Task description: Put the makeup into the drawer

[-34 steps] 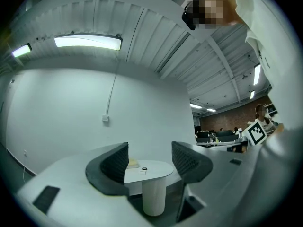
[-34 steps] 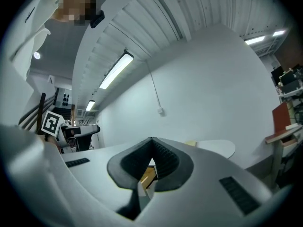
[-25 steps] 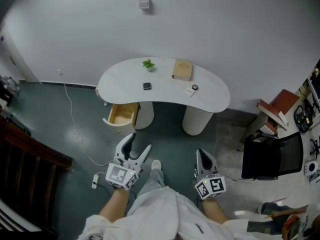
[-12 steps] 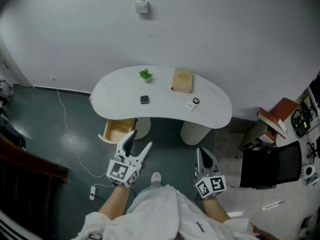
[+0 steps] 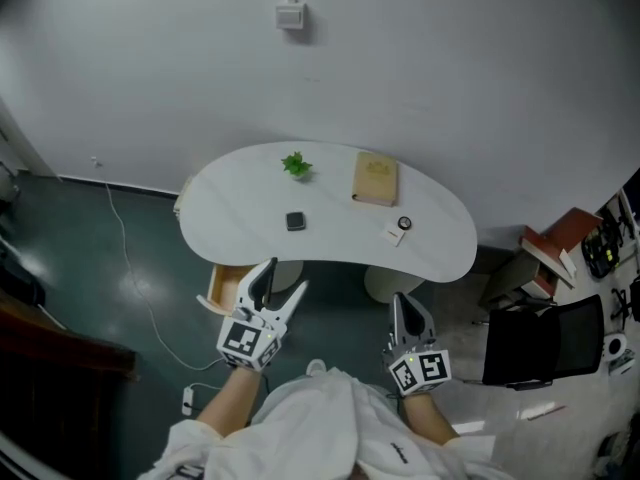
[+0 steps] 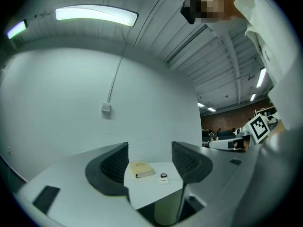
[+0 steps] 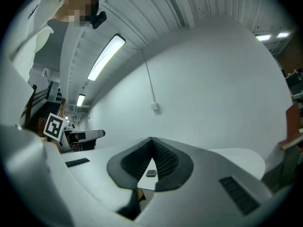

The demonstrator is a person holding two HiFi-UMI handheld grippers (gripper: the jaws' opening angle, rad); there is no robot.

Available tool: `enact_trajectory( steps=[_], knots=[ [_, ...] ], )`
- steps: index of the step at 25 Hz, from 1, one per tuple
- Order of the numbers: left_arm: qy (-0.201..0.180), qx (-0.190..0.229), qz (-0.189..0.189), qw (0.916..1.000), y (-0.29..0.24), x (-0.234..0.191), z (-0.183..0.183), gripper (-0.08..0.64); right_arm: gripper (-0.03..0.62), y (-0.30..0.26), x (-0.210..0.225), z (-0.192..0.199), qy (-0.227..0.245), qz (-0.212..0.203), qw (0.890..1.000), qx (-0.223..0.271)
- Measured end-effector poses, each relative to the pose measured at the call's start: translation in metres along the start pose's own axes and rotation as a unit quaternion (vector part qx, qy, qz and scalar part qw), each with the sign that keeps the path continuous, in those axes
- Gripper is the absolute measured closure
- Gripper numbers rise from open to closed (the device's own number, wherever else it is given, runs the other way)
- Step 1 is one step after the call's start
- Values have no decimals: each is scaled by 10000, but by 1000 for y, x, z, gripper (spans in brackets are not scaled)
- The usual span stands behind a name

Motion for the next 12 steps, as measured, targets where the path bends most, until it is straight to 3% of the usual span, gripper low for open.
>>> enact_trajectory(
  steps=[12],
  knots=[
    [117,-224,-76,9997,-69,-38,11,279,575,-71,37,3,-58,-34,9999,-145]
  ],
)
Point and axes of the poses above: the fingertips, and each gripper's own axes: y backward along the fingers, x to its right, z out of its underside, the point moved 9 cm from there along y, backward along the fingers, and after that the axes turned 14 degrees about -z, right-handed, at the moved point
